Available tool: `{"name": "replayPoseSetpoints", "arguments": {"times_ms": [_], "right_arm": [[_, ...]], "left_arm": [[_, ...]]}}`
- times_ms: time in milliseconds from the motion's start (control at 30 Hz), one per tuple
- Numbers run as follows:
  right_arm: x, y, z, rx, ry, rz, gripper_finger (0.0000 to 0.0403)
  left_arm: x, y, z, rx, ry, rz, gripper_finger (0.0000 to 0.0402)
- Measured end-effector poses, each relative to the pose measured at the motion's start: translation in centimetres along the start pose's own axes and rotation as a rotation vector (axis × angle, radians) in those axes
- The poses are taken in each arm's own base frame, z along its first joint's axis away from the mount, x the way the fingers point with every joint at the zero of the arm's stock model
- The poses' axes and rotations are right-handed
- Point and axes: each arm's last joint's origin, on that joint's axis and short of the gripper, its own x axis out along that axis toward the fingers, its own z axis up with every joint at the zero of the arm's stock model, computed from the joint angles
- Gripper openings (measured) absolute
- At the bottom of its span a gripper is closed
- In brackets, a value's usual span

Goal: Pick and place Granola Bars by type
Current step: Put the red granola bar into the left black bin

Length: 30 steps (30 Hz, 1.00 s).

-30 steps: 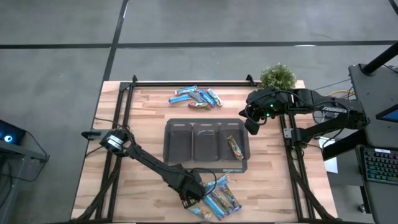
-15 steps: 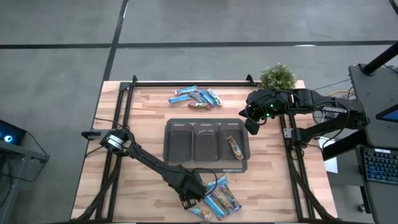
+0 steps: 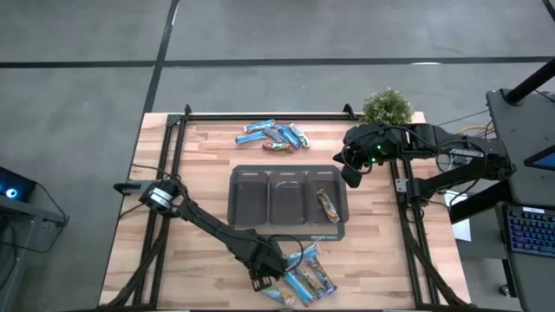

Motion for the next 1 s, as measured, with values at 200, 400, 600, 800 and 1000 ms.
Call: {"name": "replayPoseSetpoints", "arguments": {"times_ms": [200,400,600,800,1000], "right_arm": [[0.0,0.0,0.0,0.0,0.0,0.0,0.0008],[0.0,0.0,0.0,0.0,0.0,0.0,0.0008],[0.0,0.0,0.0,0.0,0.0,0.0,0.0008],[0.0,0.0,0.0,0.0,0.0,0.0,0.0008],[0.0,0.0,0.0,0.0,0.0,-0.001,0.0008]], "left_arm": [[0.7,0.3,-0.2,-0.001,0.023,-0.004,0.0147],[0.9,0.4,-0.3,0.001,0.024,-0.002,0.0147],[1.4,0.4,-0.1,0.015,0.031,-0.002,0.0147],[1.9,0.3,0.0,0.018,0.044,-0.014,0.0147],[1.9,0.3,0.0,0.018,0.049,-0.017,0.0142]]}}
